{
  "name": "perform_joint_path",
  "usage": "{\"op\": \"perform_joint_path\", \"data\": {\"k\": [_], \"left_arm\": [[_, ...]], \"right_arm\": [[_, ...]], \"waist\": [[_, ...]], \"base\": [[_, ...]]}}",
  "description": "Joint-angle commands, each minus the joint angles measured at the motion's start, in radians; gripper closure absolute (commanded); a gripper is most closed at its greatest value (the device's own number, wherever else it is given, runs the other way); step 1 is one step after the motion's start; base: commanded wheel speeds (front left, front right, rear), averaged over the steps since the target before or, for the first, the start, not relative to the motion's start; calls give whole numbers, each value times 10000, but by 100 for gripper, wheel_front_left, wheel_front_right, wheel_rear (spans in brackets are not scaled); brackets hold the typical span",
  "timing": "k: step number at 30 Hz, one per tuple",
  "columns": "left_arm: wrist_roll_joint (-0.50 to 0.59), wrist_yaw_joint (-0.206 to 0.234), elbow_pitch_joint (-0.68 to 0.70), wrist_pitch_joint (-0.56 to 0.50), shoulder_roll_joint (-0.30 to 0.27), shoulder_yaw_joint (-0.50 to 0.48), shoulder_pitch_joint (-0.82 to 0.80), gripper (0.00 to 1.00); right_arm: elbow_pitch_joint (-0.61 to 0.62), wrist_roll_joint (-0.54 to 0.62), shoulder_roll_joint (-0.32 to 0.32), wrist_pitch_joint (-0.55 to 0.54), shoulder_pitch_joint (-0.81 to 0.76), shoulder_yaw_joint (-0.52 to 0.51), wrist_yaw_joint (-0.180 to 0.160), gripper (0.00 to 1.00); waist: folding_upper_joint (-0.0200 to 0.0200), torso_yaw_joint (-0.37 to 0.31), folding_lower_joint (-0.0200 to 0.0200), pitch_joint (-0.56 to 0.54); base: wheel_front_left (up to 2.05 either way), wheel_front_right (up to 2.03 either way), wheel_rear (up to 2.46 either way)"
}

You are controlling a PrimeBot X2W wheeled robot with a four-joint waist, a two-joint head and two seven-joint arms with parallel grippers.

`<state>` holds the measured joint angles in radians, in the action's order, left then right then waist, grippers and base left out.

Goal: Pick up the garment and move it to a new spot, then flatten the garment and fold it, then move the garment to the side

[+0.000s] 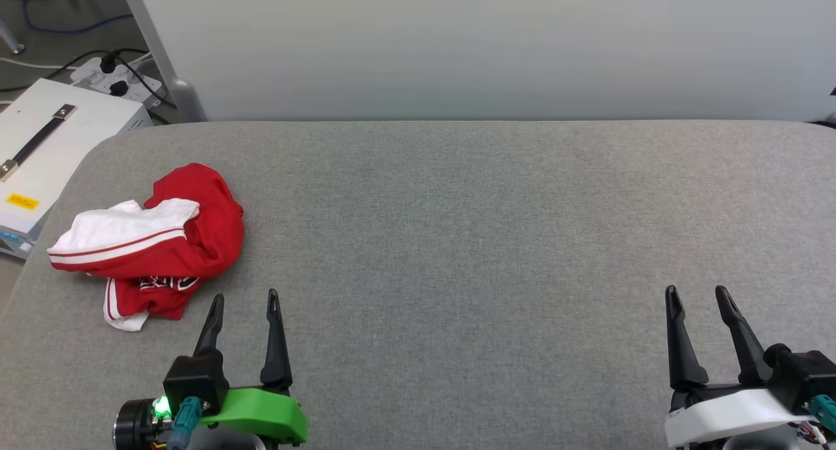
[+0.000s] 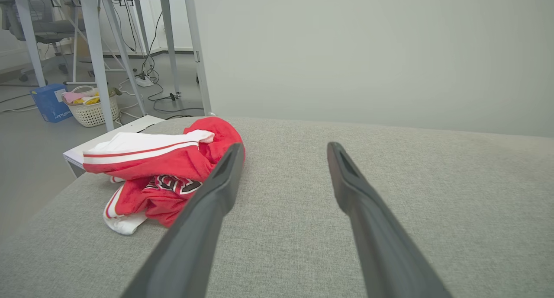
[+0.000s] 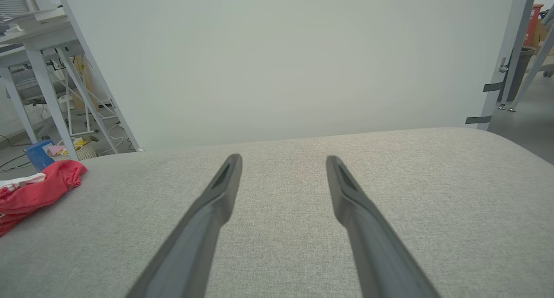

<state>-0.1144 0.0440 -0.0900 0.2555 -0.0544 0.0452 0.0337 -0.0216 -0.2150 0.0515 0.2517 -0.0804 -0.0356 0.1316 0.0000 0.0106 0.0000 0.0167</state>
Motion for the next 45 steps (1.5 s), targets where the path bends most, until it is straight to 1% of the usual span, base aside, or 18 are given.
{"op": "perform_joint_path", "data": {"k": [1,17,24,32,45], "left_arm": [[-62,60,-34,63,42,15,51,0],[17,83,-126,63,42,52,69,0],[8,82,-199,63,42,-7,33,0],[-114,95,-179,63,42,-204,-122,0],[-483,97,-249,63,42,-630,-397,0]], "right_arm": [[-38,-41,-13,101,-119,-19,-9,0],[-168,64,-13,101,-171,-39,-9,0],[-157,118,-13,101,-175,-3,-9,0],[-22,318,-13,101,-162,92,-9,0],[209,728,-13,101,77,212,-9,0]], "waist": [[0,7,0,2],[0,79,0,-24],[0,294,0,-6],[0,1039,0,161],[0,2702,0,645]], "base": [[0,0,0],[0,0,0],[0,0,0],[0,0,0],[0,0,0]]}}
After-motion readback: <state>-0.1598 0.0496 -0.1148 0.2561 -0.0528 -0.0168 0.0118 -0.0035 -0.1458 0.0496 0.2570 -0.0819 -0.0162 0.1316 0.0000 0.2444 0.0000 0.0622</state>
